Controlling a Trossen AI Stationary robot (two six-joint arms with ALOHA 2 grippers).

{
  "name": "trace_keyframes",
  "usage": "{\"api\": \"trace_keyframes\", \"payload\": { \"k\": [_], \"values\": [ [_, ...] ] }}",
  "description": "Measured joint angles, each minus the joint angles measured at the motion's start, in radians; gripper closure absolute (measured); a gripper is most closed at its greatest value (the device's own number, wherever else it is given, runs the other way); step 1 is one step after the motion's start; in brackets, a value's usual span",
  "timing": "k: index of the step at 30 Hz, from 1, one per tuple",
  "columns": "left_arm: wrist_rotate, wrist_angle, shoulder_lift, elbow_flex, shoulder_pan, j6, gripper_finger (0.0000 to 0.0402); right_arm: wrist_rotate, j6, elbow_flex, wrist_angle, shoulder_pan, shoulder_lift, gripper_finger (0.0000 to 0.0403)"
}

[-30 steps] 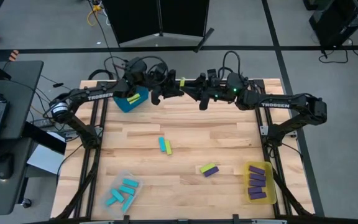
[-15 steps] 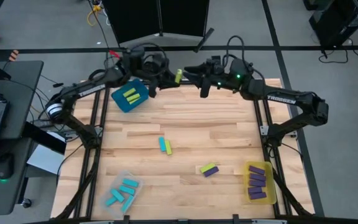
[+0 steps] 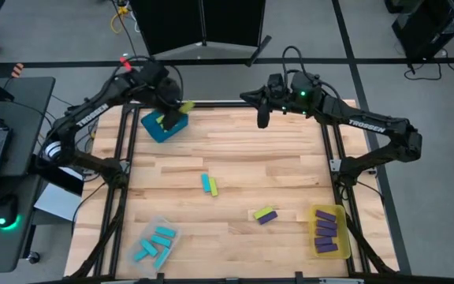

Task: Sort blocks
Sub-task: Put the green block into the blue bin

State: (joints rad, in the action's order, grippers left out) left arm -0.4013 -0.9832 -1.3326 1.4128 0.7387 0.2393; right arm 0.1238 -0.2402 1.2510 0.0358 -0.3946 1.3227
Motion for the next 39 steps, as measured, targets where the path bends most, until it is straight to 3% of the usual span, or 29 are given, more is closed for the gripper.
{"api": "trace_keyframes", "payload": {
  "k": [3, 16, 20, 35, 39],
  "values": [
    [0.118, -0.109, -0.026, -0.009, 0.044, 0.049, 0.0285, 0.000, 0.000, 0.000, 0.012, 0.000, 0.006, 0.0378],
    [0.147, -0.104, -0.288, -0.119, 0.240, 0.182, 0.0285, -0.001, 0.008, 0.000, 0.010, 0.026, 0.016, 0.0390],
    [0.196, -0.033, -0.345, -0.136, 0.255, 0.191, 0.0285, -0.001, 0.008, 0.000, 0.012, 0.041, 0.016, 0.0395],
    [0.257, -0.049, -0.496, -0.138, 0.263, 0.183, 0.0285, -0.009, -0.003, 0.000, 0.011, 0.069, 0.016, 0.0393],
    [0.313, -0.047, -0.498, -0.138, 0.263, 0.182, 0.0281, -0.011, -0.003, 0.000, 0.011, 0.072, 0.016, 0.0393]
  ]
}}
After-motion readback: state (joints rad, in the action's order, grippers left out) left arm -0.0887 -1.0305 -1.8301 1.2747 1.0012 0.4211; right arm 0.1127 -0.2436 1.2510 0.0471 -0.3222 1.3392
